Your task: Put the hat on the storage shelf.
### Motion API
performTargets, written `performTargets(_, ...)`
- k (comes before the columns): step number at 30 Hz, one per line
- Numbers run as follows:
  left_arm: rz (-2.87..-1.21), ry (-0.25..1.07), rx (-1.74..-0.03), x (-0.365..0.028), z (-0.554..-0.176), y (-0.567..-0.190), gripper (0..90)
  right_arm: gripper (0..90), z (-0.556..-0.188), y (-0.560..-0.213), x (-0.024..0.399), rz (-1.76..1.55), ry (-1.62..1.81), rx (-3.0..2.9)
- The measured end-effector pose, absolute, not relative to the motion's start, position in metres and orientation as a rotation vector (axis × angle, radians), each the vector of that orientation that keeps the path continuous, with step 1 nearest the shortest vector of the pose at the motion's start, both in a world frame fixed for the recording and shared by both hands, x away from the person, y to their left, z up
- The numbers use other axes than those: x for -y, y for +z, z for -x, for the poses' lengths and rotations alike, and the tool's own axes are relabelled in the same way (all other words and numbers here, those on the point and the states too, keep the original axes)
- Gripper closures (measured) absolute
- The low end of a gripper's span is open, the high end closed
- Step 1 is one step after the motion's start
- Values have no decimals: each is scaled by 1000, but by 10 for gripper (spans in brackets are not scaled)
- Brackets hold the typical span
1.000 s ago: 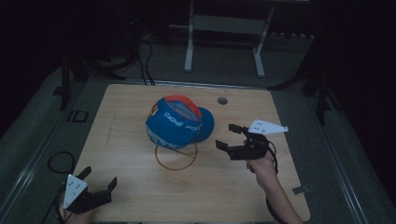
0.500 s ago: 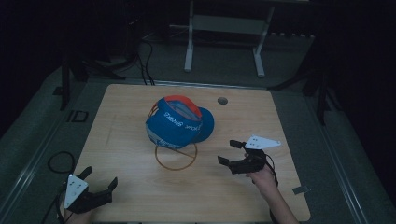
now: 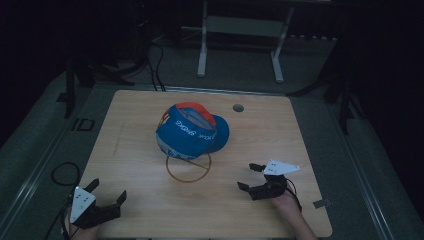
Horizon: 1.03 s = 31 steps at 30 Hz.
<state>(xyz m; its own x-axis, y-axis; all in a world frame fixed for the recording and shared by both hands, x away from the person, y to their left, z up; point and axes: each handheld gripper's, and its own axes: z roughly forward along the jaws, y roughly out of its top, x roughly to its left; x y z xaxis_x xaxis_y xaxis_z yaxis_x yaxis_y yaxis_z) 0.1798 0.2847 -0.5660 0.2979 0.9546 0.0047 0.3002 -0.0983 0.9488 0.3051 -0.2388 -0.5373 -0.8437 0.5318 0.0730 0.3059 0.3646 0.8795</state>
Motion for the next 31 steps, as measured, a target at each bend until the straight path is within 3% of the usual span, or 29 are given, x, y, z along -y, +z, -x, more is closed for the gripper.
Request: performTargets(31,-1609,837,-1174,-287,-178,-567,13,142,-300,-556,252,-780,1423,-2412)
